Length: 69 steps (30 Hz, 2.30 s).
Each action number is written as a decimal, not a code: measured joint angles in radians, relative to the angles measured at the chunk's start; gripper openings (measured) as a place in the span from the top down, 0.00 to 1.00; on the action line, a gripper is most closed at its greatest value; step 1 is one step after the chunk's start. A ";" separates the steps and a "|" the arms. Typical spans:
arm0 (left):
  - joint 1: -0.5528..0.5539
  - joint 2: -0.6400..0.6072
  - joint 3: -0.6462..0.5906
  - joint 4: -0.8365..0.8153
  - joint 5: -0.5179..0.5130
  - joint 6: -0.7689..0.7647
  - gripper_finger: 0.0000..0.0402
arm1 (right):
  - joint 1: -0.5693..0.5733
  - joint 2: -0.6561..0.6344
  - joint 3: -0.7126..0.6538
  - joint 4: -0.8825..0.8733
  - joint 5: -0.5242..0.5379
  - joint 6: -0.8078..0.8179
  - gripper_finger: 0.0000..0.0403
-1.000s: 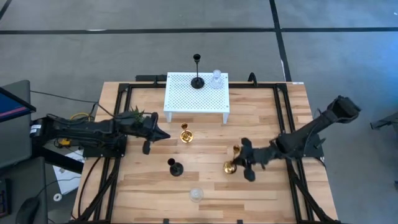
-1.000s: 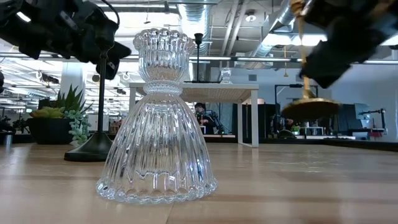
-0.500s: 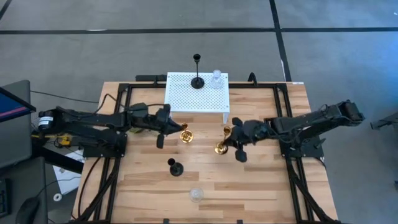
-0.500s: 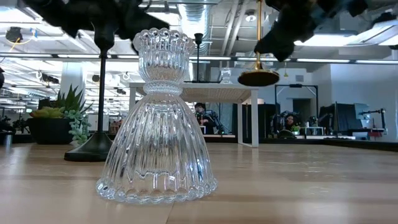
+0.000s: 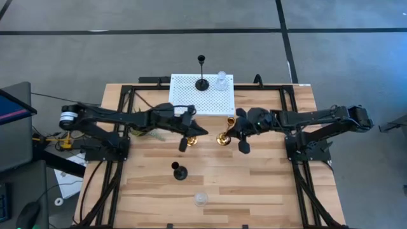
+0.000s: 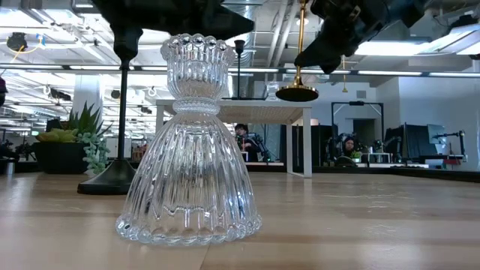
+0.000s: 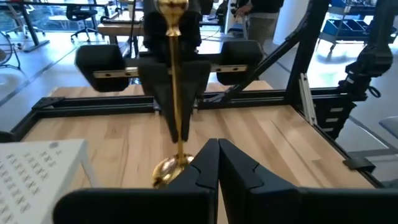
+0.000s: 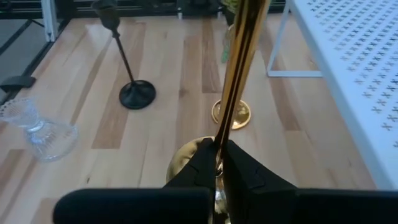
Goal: Pick & Place candle stick holders
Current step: Put the bottom gold metal candle stand on the shelf
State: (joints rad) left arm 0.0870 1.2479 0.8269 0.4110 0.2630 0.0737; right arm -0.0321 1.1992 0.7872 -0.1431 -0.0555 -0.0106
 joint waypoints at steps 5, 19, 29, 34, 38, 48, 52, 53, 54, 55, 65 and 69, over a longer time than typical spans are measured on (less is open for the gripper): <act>0.024 0.083 0.090 0.001 -0.001 0.000 0.99 | -0.003 0.000 0.000 -0.011 0.000 -0.008 1.00; 0.032 0.157 0.158 0.069 -0.001 0.106 0.99 | 0.003 0.000 0.001 -0.036 0.000 -0.104 1.00; 0.030 0.236 0.158 0.193 0.000 0.083 0.88 | -0.011 0.000 0.001 -0.036 0.003 -0.113 1.00; 0.030 0.269 0.158 0.279 0.000 0.049 0.76 | -0.011 0.000 0.001 -0.037 0.003 -0.113 1.00; 0.024 0.271 0.158 0.286 -0.001 0.048 0.68 | -0.011 0.000 0.001 -0.037 0.003 -0.113 1.00; -0.030 0.279 0.162 0.318 -0.081 0.049 0.61 | -0.011 0.000 0.001 -0.017 0.003 -0.122 1.00; -0.030 0.279 0.170 0.321 -0.083 0.049 0.61 | -0.011 0.000 0.001 -0.004 0.003 -0.122 1.00; -0.030 0.279 0.171 0.322 -0.083 0.049 0.61 | -0.011 0.000 0.001 -0.003 0.003 -0.122 1.00; -0.030 0.279 0.172 0.323 -0.084 0.049 0.61 | -0.011 0.000 0.001 -0.003 0.003 -0.122 1.00; -0.030 0.283 0.173 0.327 -0.083 0.049 0.61 | -0.011 0.000 0.001 -0.003 0.003 -0.122 1.00; -0.030 0.369 0.240 0.354 -0.083 0.022 0.61 | -0.010 0.000 0.001 -0.009 0.003 -0.128 1.00; -0.030 0.364 0.248 0.358 -0.083 0.023 0.61 | -0.008 0.000 0.001 -0.010 0.003 -0.130 1.00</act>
State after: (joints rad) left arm 0.0569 1.6115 1.0744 0.7686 0.1799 0.0971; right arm -0.0402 1.1992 0.7879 -0.1535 -0.0528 -0.1410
